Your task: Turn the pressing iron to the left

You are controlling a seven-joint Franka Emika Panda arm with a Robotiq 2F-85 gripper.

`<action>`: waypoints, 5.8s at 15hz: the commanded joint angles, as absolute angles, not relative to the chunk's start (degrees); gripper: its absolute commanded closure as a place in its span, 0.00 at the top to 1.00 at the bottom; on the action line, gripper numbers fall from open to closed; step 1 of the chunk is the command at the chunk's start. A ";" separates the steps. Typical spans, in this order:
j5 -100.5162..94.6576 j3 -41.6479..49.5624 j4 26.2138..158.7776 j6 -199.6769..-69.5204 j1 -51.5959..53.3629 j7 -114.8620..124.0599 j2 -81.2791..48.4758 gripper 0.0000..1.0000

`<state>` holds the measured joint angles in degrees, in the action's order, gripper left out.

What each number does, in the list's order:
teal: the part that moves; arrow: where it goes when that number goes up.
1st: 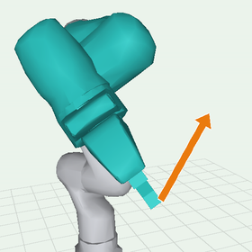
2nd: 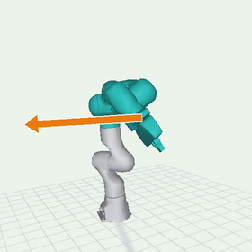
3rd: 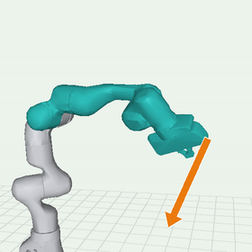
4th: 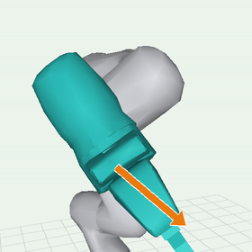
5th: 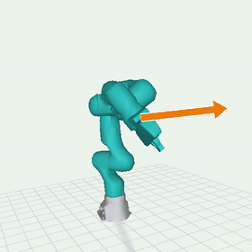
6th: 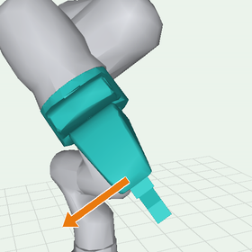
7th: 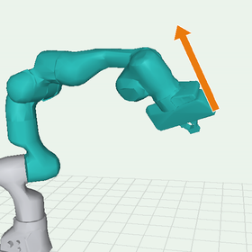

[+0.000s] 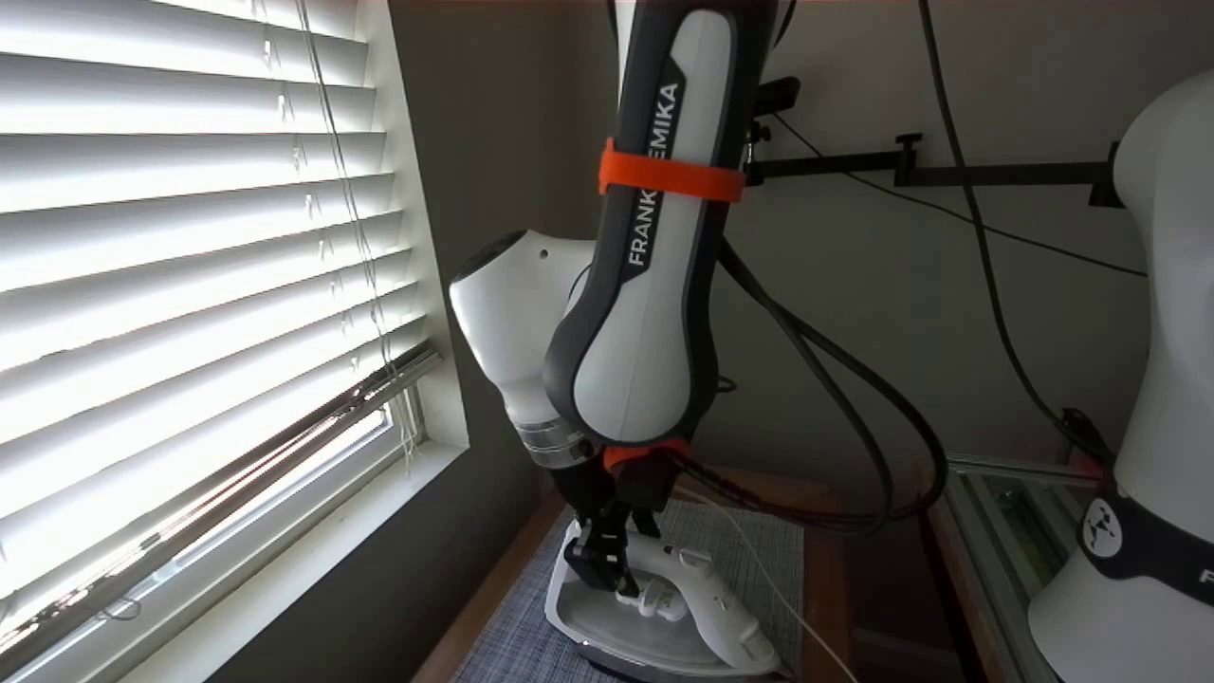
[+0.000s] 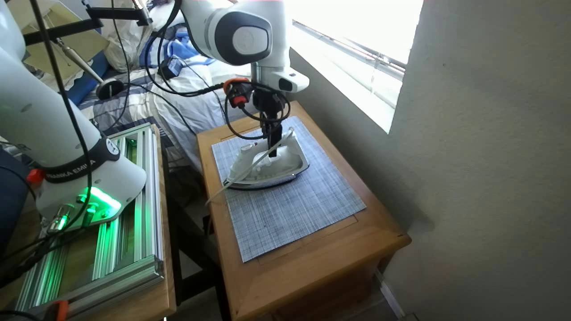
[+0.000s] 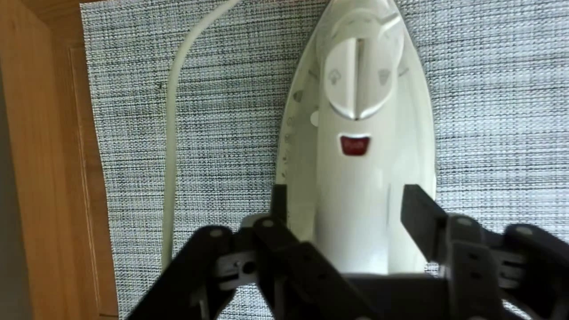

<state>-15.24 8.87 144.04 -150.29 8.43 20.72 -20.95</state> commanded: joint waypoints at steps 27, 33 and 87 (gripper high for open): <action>-17.06 3.79 157.14 -149.60 3.86 48.38 -0.93 0.16; -9.39 3.11 157.16 -145.66 2.81 51.59 -1.47 0.00; -0.04 5.19 157.46 -160.06 1.83 50.55 -9.39 0.00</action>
